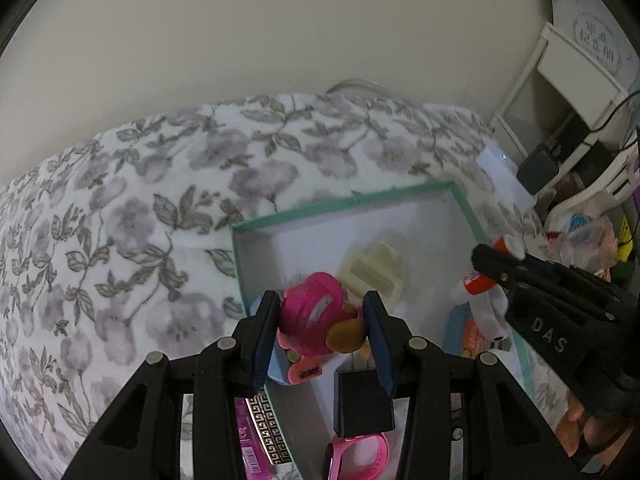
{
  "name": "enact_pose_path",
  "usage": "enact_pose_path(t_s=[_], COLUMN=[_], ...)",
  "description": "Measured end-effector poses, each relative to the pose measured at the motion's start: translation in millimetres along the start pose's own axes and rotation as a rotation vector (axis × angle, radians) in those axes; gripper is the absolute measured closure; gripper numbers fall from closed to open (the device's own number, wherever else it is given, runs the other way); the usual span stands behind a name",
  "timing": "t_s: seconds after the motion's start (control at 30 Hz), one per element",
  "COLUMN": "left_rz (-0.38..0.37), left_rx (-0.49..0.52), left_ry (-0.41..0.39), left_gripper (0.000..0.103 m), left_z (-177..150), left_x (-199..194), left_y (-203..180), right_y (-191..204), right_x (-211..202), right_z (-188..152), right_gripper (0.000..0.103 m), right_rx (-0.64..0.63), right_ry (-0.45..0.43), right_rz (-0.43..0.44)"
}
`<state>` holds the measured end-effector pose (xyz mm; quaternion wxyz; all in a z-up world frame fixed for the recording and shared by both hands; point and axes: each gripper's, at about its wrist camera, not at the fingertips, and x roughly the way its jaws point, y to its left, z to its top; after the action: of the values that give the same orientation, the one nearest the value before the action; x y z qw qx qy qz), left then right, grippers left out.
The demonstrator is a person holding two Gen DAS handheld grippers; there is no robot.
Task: Organize rigid objects
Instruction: 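Open both tools to drop the toy figure and glue bottle into the tray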
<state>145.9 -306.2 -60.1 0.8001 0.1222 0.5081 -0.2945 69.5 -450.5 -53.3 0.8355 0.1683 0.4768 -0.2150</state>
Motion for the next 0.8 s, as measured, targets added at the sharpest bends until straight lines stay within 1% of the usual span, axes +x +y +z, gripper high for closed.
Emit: enact_pose_path(t_s=[0.13, 0.23, 0.33, 0.47, 0.5, 0.53, 0.57, 0.6, 0.67, 0.7, 0.73, 0.8], left_rz=[0.010, 0.029, 0.041, 0.011, 0.009, 0.015, 0.022, 0.038, 0.040, 0.034, 0.028, 0.021], left_rx=[0.016, 0.032, 0.039, 0.029, 0.028, 0.031, 0.035, 0.037, 0.032, 0.023, 0.017, 0.009], left_ry=[0.017, 0.015, 0.016, 0.029, 0.027, 0.022, 0.018, 0.011, 0.003, 0.004, 0.002, -0.003], left_gripper=[0.058, 0.058, 0.058, 0.057, 0.055, 0.045, 0.037, 0.036, 0.035, 0.035, 0.032, 0.026], left_z=[-2, -3, -4, -2, -2, -2, -1, -1, 0, 1, 2, 3], left_x=[8, 9, 11, 12, 11, 9, 8, 6, 3, 1, 0, -4], left_y=[-5, -9, -10, -9, -9, -10, -10, -10, -9, -6, -5, -1], right_y=[2, 0, 0, -1, -1, -1, -1, -1, -2, -3, -5, -6], right_x=[11, 20, 22, 22, 21, 21, 21, 20, 17, 16, 14, 9], right_z=[-4, -7, -7, -6, -6, -6, -6, -6, -6, -6, -5, -5], right_gripper=[0.079, 0.079, 0.079, 0.079, 0.079, 0.078, 0.078, 0.075, 0.064, 0.054, 0.049, 0.049], right_rx=[-0.004, 0.008, 0.015, 0.024, 0.025, 0.027, 0.027, 0.029, 0.035, 0.039, 0.044, 0.052], right_ry=[0.031, 0.055, 0.053, 0.056, 0.055, 0.056, 0.057, 0.055, 0.048, 0.044, 0.039, 0.025], right_rz=[0.001, 0.002, 0.010, 0.013, 0.014, 0.012, 0.011, 0.006, -0.004, -0.009, -0.012, -0.004])
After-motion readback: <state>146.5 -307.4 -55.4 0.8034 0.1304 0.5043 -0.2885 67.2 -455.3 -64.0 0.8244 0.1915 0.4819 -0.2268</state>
